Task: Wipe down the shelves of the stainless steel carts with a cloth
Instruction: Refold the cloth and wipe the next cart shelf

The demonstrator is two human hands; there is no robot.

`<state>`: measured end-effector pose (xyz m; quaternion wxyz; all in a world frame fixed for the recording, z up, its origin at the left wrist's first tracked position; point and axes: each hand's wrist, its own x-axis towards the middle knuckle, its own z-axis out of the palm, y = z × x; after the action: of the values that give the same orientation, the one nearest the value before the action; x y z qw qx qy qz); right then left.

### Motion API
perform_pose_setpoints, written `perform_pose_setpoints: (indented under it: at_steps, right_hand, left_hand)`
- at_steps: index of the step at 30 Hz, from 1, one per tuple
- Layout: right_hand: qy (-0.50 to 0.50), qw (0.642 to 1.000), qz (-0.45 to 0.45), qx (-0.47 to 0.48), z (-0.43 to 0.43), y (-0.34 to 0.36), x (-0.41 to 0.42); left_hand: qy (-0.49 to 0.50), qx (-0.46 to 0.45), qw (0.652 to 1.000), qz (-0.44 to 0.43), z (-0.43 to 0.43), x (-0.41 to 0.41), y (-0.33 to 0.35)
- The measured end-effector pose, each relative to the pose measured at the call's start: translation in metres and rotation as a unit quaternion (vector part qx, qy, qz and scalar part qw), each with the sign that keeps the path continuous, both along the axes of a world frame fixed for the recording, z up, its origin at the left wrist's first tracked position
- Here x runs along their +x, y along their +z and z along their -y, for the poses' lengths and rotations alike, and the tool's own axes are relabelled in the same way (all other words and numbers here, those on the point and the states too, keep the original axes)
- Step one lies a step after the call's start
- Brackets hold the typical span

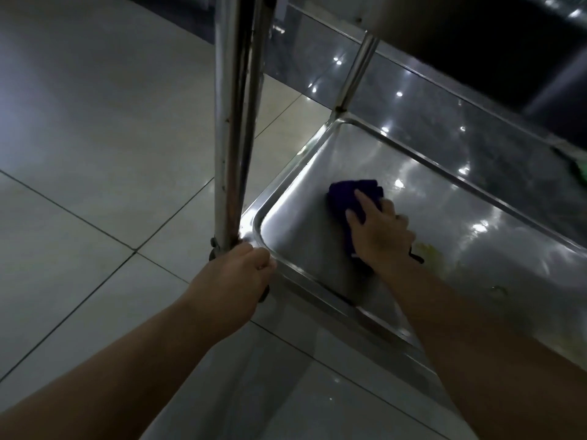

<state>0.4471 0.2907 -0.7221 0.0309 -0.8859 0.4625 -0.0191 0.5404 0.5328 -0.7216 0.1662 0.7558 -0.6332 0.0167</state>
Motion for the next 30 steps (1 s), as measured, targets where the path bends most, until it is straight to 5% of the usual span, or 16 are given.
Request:
perform_pose_setpoints:
  at_steps: [2, 9, 11, 15, 18, 22, 24, 28, 30]
  right_hand:
    - [-0.036, 0.999, -0.006, 0.015, -0.009, -0.005, 0.036]
    - [0.358, 0.933, 0.015, 0.030, -0.038, -0.006, 0.045]
    - [0.309, 0.951, 0.003, 0.017, -0.006, -0.005, 0.035]
    - [0.030, 0.998, -0.027, 0.038, 0.010, 0.000, 0.054]
    - [0.188, 0.982, -0.006, 0.015, -0.039, -0.007, 0.058]
    - [0.406, 0.909, 0.008, 0.100, -0.061, -0.003, 0.017]
    - [0.366, 0.927, 0.010, 0.079, -0.033, 0.002, 0.007]
    - [0.079, 0.995, 0.001, 0.055, -0.004, 0.007, 0.007]
    - [0.100, 0.995, -0.009, 0.025, -0.026, 0.001, 0.005]
  left_hand:
    - [-0.003, 0.001, 1.000, 0.004, 0.000, 0.000, 0.000]
    - [0.006, -0.016, 0.999, -0.044, -0.010, 0.005, -0.003]
    - [0.002, -0.022, 0.999, -0.050, -0.011, 0.005, -0.003]
    - [-0.004, -0.033, 0.999, -0.040, -0.010, 0.004, -0.005]
    - [-0.004, -0.034, 0.999, -0.039, -0.013, 0.005, -0.006]
    - [-0.007, -0.025, 0.999, -0.033, -0.017, 0.001, -0.009]
    - [-0.006, -0.028, 0.999, -0.030, -0.019, -0.001, -0.010]
    - [0.000, -0.017, 1.000, -0.002, -0.014, -0.006, -0.005]
    - [0.013, -0.007, 1.000, -0.021, -0.010, -0.009, -0.002]
